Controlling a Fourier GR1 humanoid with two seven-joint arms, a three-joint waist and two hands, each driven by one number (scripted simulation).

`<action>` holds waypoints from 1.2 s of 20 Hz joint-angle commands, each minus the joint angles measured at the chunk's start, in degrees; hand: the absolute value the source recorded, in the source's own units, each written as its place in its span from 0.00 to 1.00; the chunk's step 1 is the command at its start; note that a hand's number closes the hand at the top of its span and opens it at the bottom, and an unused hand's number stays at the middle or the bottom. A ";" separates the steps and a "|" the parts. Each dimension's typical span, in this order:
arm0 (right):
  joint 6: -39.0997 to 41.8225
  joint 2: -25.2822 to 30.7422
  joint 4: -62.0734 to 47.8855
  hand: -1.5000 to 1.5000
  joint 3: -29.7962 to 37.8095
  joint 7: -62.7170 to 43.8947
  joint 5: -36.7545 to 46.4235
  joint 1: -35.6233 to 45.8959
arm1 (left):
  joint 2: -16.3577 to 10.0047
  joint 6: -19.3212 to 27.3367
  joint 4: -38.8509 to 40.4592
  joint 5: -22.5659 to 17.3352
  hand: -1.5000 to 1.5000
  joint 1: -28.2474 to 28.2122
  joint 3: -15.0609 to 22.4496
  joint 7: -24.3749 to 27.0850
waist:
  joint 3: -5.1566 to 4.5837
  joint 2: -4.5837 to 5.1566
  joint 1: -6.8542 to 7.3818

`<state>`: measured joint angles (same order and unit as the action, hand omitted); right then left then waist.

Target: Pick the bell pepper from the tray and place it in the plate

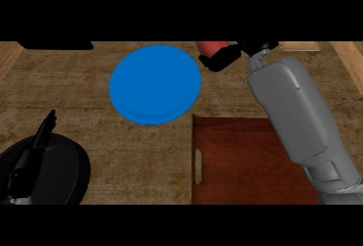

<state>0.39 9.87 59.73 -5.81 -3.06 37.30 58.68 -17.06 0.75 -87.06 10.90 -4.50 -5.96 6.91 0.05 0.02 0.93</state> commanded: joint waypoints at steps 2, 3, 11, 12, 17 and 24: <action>-2.47 -7.82 -10.16 1.00 0.46 -4.44 1.29 9.26 | -0.21 -2.06 0.11 -1.32 0.50 1.21 -0.37 -1.81 | -0.09 0.35 0.76; -4.98 -9.17 -10.35 1.00 -0.75 -1.74 2.26 4.95 | 1.43 0.82 1.99 1.17 0.50 1.57 0.28 0.84 | -0.08 0.27 0.15; -5.52 -9.81 -28.96 1.00 -5.01 -5.40 -4.16 17.35 | 0.60 -1.49 -0.20 1.06 0.50 2.23 0.99 -1.11 | -0.12 0.84 2.75; -5.86 -9.82 -30.31 1.00 -6.55 -3.30 -5.02 16.31 | 2.31 -0.16 2.22 2.38 0.50 4.49 2.42 -0.13 | -0.15 1.07 2.84; -9.71 -9.85 -34.13 1.00 -12.81 -2.32 -11.76 14.64 | -0.06 -4.01 1.66 -0.24 0.50 3.75 0.84 0.38 | -0.18 1.43 5.27; -13.50 -9.86 -38.21 0.00 -12.04 -6.57 -20.93 13.67 | 1.75 -1.62 1.69 2.04 0.50 4.48 2.07 -0.20 | -0.13 1.35 5.76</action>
<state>-10.70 0.03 23.57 -15.78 -7.75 20.30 72.98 -15.77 -1.61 -85.89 12.35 0.24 -3.87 6.56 -0.05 1.43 6.27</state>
